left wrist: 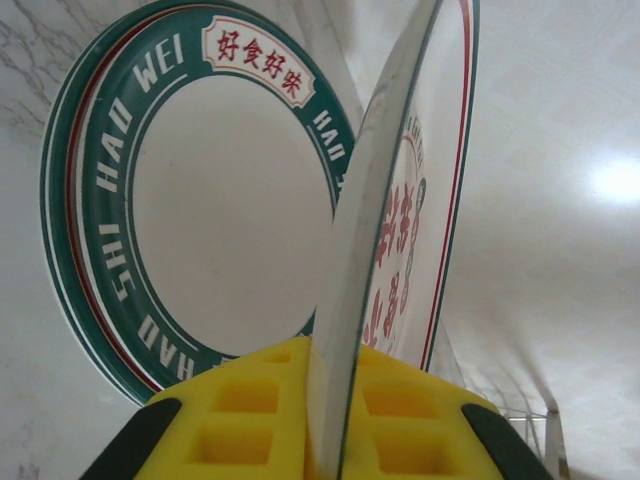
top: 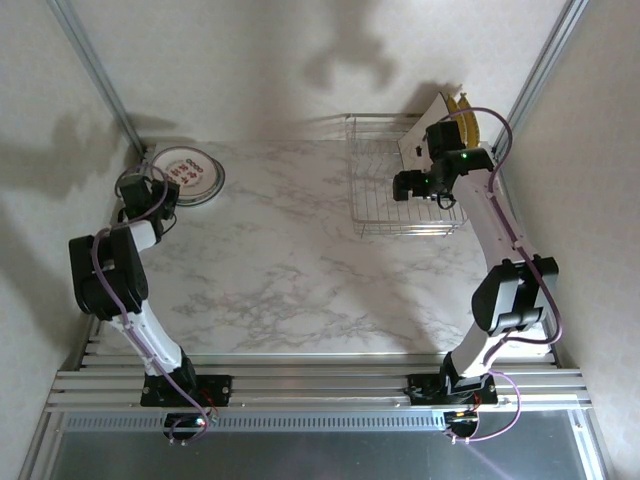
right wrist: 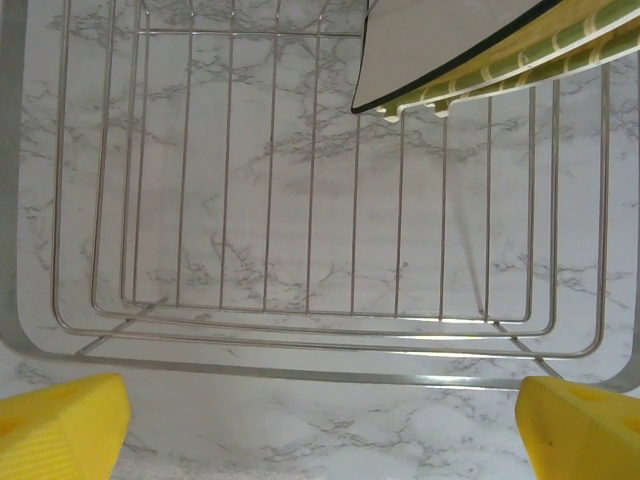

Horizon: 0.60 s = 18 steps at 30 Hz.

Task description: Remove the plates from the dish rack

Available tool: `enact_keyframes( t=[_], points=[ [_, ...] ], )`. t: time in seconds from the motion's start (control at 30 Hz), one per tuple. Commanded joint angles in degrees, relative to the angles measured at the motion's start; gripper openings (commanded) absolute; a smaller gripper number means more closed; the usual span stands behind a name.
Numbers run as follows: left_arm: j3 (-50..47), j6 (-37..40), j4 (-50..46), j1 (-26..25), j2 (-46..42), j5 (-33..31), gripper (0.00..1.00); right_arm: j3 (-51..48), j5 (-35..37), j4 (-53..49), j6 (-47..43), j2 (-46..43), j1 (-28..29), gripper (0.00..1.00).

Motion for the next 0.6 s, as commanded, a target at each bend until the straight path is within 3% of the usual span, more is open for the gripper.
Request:
enact_keyframes(
  t=[0.0, 0.43, 0.57],
  points=[
    [3.3, -0.3, 2.9, 0.2, 2.4, -1.2, 0.00, 1.8, -0.9, 0.1, -0.6, 1.3, -0.1, 0.99],
    [7.0, 1.5, -0.1, 0.3, 7.8, -3.1, 0.00, 2.8, -3.5, 0.6, -0.3, 2.5, 0.0, 0.99],
    [8.9, 4.8, -4.5, 0.3, 8.1, -3.9, 0.11, 3.5, -4.2, 0.5, 0.1, 2.9, -0.1, 0.99]
  ],
)
